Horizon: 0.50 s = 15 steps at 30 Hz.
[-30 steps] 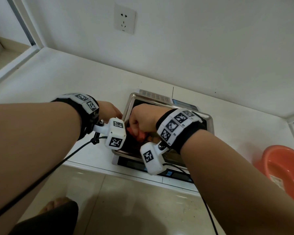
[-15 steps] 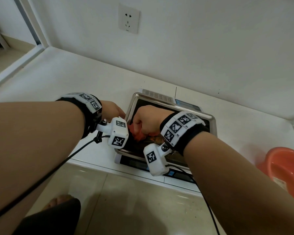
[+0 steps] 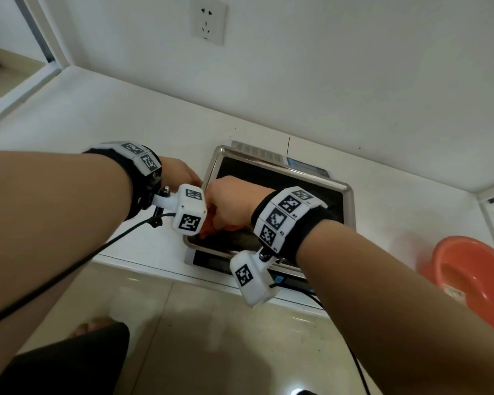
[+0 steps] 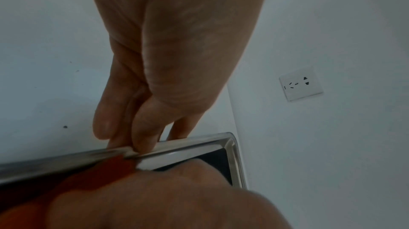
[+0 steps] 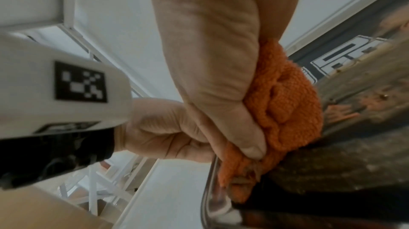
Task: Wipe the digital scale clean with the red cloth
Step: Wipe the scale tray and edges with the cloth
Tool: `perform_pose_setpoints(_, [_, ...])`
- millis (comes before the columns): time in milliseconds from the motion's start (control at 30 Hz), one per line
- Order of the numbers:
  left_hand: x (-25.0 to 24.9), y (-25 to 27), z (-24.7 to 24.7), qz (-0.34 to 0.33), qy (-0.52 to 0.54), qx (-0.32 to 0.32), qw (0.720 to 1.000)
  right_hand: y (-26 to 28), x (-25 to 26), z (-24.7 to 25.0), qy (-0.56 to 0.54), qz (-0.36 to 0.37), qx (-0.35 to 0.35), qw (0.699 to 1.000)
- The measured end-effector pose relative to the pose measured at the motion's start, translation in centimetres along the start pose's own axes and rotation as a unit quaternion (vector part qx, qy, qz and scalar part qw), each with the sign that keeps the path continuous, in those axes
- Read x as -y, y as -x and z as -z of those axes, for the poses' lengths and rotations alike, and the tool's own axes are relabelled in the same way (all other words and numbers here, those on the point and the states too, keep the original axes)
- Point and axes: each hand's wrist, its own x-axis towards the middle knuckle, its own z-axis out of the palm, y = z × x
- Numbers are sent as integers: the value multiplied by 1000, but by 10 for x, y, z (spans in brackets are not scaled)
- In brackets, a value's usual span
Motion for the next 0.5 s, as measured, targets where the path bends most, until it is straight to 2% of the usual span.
perform_pose_setpoints(133, [0, 2, -1, -3, -4, -4, 1000, 4, 4, 4, 21, -16, 47, 999])
perform_pose_setpoints(300, [0, 4, -1, 3, 18, 4, 1000, 11, -11, 12, -28, -18, -9, 999])
perform_pose_setpoints(500, [-9, 7, -2, 7, -7, -9, 1000, 4, 11, -2, -32, 3, -10, 999])
